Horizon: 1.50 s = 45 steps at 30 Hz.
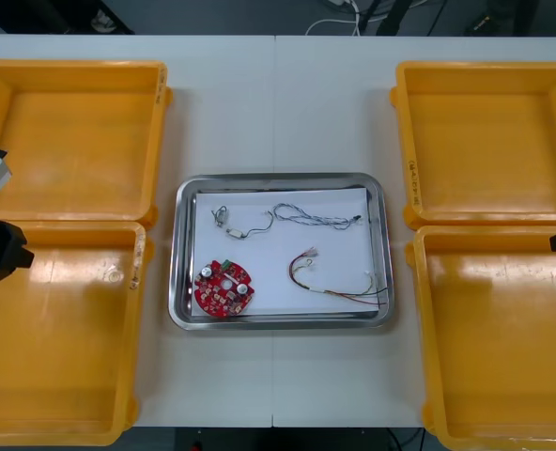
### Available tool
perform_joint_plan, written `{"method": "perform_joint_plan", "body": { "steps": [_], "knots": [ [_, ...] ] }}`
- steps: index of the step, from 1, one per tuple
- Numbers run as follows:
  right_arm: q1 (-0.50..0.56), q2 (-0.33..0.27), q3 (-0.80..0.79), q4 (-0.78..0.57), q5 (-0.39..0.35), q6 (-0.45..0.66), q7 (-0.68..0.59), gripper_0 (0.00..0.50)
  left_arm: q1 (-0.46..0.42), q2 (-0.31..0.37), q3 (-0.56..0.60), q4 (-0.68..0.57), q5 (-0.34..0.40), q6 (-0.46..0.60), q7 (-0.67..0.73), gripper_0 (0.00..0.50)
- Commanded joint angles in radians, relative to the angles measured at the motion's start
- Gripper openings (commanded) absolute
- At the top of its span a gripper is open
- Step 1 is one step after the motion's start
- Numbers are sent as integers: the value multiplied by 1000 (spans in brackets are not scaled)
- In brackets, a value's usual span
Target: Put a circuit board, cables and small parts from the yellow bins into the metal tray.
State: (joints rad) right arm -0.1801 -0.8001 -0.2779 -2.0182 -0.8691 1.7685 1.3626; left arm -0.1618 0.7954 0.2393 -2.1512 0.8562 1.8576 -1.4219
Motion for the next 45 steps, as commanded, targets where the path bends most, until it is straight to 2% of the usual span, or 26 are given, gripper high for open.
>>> {"method": "perform_joint_plan", "body": {
  "steps": [1, 13, 19, 35, 45],
  "knots": [
    [11, 2, -1, -28, 1, 0, -8, 500, 13, 70, 57, 50, 53, -34, -58, 499],
    [11, 2, -1, -28, 1, 0, -8, 500, 65, 136, 67, 106, 57, -124, -8, 500],
    [11, 2, -1, -28, 1, 0, -8, 500, 70, 157, 67, 113, 70, -121, 14, 500],
    [11, 2, -1, -28, 1, 0, -8, 500, 76, 165, 75, 113, 113, -124, 57, 500],
    [11, 2, -1, -28, 1, 0, -8, 500, 76, 165, 75, 113, 115, -124, 61, 500]
  ]
}}
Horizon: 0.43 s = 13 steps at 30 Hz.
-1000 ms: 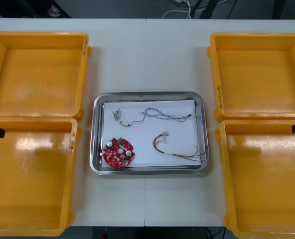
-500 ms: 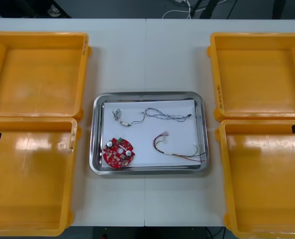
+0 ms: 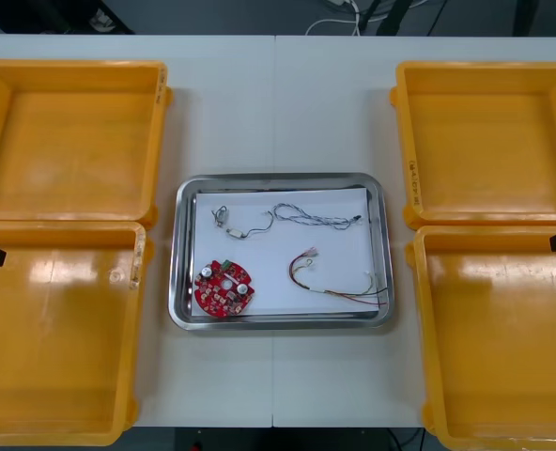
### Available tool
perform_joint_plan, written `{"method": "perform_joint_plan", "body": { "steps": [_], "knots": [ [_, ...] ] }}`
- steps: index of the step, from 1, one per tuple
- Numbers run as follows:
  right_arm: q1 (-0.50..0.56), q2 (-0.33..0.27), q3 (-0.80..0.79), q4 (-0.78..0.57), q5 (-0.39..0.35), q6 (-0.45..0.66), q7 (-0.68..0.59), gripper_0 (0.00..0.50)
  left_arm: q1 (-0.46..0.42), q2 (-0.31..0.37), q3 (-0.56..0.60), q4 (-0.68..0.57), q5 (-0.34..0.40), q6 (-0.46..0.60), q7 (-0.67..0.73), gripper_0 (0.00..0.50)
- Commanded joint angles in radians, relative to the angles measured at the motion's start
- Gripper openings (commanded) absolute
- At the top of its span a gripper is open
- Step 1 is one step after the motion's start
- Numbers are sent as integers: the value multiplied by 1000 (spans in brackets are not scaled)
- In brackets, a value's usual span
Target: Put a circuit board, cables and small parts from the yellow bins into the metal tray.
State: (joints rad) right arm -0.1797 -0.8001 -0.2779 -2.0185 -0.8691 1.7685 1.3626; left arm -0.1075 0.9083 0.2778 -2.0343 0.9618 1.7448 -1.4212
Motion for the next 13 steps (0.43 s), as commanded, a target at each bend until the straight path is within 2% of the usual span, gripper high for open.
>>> {"method": "perform_joint_plan", "body": {
  "steps": [1, 13],
  "knots": [
    [11, 2, -1, -28, 1, 0, -8, 500, 23, 52, 37, -4, 9, -11, 61, 500],
    [11, 2, -1, -28, 1, 0, -8, 500, 25, 52, 38, -4, 9, -10, 68, 500]
  ]
}}
